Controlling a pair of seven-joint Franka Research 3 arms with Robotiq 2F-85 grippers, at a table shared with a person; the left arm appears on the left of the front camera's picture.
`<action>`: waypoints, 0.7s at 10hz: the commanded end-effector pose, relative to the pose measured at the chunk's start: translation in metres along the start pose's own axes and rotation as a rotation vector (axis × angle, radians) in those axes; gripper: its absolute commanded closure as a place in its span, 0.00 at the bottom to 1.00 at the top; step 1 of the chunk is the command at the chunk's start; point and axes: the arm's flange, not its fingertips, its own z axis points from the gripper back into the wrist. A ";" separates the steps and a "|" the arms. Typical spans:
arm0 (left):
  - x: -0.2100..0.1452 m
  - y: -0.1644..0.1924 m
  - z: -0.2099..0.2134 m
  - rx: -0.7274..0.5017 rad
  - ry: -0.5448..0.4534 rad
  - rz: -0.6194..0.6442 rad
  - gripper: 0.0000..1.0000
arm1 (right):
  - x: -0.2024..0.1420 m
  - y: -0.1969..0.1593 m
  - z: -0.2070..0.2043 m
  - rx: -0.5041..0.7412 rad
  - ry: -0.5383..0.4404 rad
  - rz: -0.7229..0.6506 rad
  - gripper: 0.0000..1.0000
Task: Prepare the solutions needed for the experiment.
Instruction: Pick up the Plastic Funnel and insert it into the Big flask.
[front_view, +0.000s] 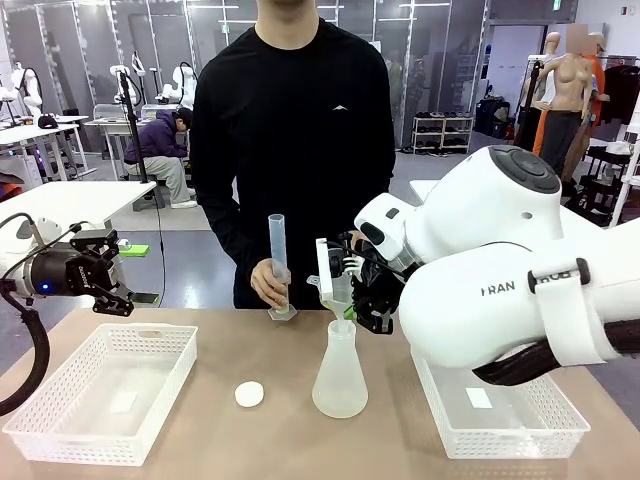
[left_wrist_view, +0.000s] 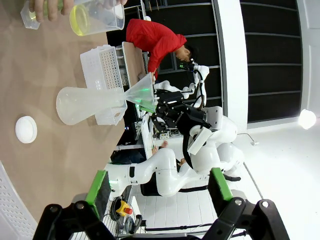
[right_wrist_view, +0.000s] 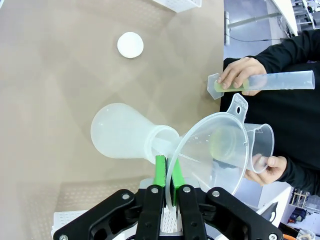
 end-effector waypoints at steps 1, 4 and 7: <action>0.001 -0.002 0.000 -0.002 -0.010 -0.003 0.00 | 0.006 -0.003 -0.007 -0.011 -0.003 -0.024 0.95; 0.001 -0.002 0.000 -0.002 -0.010 -0.003 0.00 | 0.009 0.002 -0.019 0.007 0.009 -0.014 0.95; 0.001 -0.002 0.000 -0.002 -0.010 -0.003 0.00 | 0.006 0.006 -0.026 0.006 0.035 -0.015 0.95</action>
